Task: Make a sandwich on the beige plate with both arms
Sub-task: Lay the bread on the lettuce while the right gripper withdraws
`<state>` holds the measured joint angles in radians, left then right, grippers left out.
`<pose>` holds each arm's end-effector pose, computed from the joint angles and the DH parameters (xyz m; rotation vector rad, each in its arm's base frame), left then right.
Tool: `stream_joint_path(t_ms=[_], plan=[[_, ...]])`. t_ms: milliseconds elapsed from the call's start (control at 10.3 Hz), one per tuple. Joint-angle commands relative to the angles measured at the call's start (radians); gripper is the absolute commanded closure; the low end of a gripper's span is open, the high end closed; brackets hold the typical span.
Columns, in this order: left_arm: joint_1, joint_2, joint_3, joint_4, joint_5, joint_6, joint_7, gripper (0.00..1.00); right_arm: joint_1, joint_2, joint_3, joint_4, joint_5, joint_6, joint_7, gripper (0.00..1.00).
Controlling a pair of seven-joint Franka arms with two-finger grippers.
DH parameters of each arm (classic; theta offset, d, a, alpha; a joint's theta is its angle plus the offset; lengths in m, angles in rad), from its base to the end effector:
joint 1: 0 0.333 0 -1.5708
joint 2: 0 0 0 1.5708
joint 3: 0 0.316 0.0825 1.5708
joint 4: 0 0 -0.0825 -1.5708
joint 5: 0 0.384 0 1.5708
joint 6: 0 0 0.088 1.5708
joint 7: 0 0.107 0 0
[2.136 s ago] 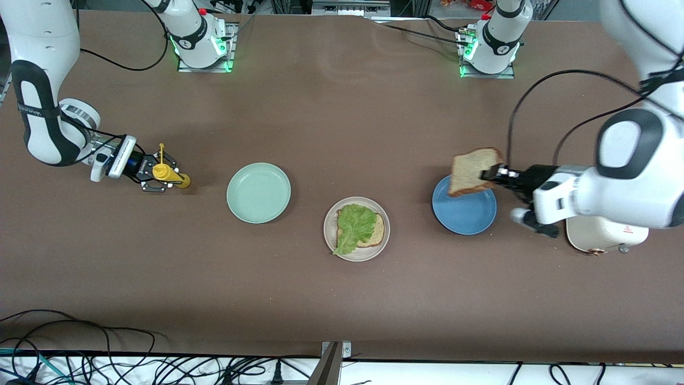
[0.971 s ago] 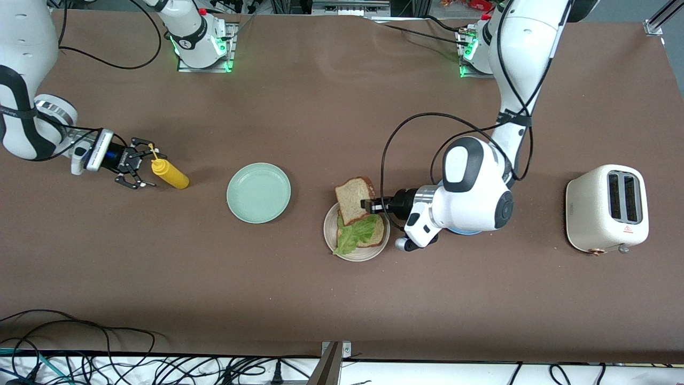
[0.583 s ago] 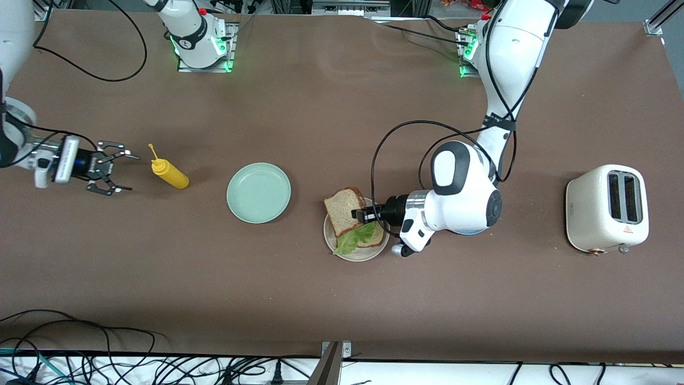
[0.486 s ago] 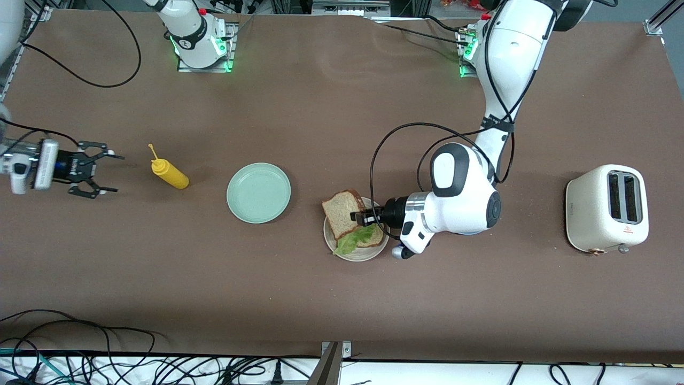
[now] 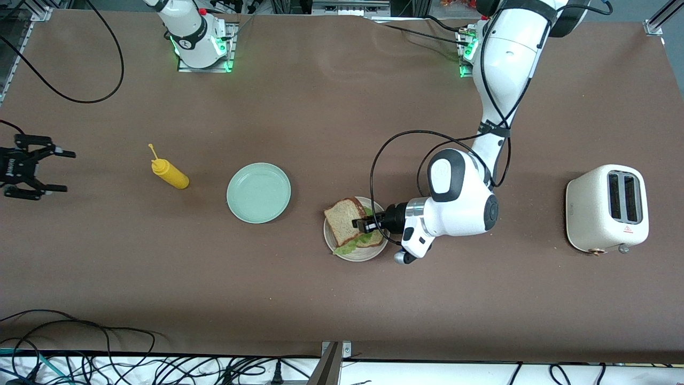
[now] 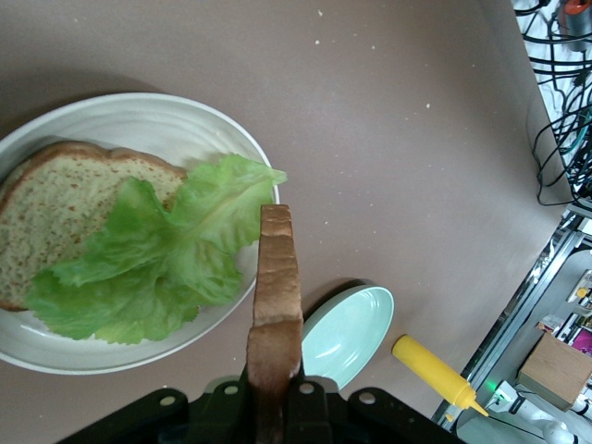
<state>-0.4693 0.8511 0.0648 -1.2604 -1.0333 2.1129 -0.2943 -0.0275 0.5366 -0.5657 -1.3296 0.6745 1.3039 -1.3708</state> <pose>0.6801 -0.3490 0.2637 2.2851 0.4996 -0.3450 0.6108 -0.2259 0.4379 -2.3302 -0.9740 -0.0808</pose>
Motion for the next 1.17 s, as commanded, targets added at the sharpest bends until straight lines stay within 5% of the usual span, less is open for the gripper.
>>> stream_joint_path(t_ms=[0,388,777,874,971,1068], plan=[[-0.008,0.035,0.012,0.038,-0.036,0.013,-0.005,1.00,0.012,-0.024,-0.002,0.114,-0.105,-0.052,0.276,0.01],[-0.019,0.054,0.013,0.033,-0.033,0.072,0.007,1.00,0.096,-0.133,-0.002,0.115,-0.295,-0.049,0.840,0.00],[-0.008,0.062,0.020,0.019,-0.024,0.072,0.026,1.00,0.245,-0.229,0.006,0.066,-0.534,-0.042,1.065,0.00],[-0.003,0.062,0.020,0.016,-0.021,0.072,0.061,0.88,0.276,-0.262,0.010,0.032,-0.576,-0.013,1.099,0.00],[0.000,0.062,0.020,0.016,-0.022,0.070,0.099,0.50,0.290,-0.271,0.010,0.024,-0.578,0.014,1.105,0.00],[0.010,0.062,0.020,0.015,-0.021,0.070,0.122,0.25,0.307,-0.280,0.015,0.018,-0.576,0.026,1.121,0.00]])
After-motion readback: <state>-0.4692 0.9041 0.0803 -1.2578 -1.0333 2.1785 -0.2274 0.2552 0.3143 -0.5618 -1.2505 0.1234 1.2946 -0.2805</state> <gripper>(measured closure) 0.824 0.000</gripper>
